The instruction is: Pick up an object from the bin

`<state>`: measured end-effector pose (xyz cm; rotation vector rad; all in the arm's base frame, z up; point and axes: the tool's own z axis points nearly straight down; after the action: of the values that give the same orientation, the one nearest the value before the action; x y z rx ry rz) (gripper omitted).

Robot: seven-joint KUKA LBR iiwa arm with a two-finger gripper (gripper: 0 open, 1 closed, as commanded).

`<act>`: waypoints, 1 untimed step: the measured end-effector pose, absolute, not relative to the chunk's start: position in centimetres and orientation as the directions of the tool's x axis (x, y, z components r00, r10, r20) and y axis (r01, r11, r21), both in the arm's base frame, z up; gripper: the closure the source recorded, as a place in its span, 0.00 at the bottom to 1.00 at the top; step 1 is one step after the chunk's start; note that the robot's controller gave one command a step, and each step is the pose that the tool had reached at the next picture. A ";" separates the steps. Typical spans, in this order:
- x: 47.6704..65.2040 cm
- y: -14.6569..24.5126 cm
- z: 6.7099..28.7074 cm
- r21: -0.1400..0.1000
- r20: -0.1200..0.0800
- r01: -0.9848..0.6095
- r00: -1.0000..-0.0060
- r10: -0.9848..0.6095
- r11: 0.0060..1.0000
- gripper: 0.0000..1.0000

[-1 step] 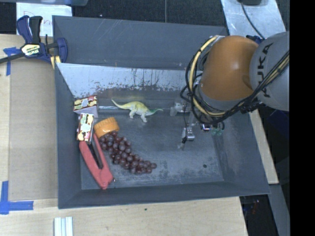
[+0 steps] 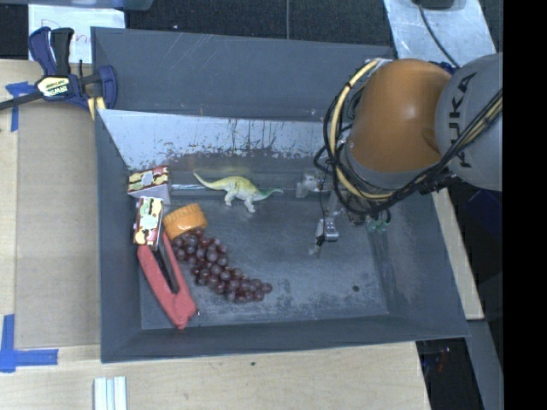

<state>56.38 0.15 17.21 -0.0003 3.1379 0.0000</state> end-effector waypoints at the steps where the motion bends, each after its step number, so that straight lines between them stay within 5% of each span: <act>1: 54.3 6.6 8.6 0.000 -0.007 -0.063 -0.998 -0.063 0.998 0.00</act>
Offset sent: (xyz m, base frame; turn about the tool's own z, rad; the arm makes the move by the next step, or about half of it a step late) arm -0.0547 0.0859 -0.0121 -0.3941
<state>54.32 6.61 8.56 -0.0983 3.1326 0.0001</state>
